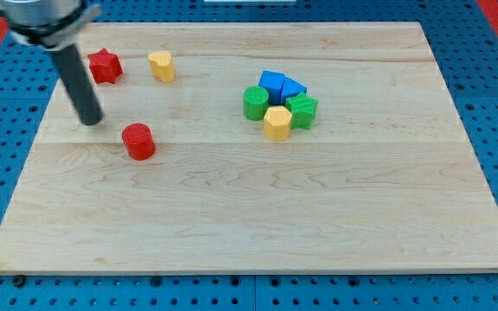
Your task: Slide the red circle towards center
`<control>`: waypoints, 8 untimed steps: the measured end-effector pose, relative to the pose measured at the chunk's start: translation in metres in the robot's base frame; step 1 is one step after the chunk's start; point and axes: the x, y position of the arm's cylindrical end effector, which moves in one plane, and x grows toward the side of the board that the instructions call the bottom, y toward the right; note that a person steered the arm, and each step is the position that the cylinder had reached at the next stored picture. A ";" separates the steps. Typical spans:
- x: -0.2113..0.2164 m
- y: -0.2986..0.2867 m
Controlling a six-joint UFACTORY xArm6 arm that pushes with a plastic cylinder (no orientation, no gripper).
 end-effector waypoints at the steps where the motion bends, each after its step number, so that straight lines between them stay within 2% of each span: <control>1: 0.017 -0.017; 2: 0.037 0.011; 5: 0.024 0.126; 6: 0.024 0.127; 7: 0.024 0.103; 8: 0.045 0.077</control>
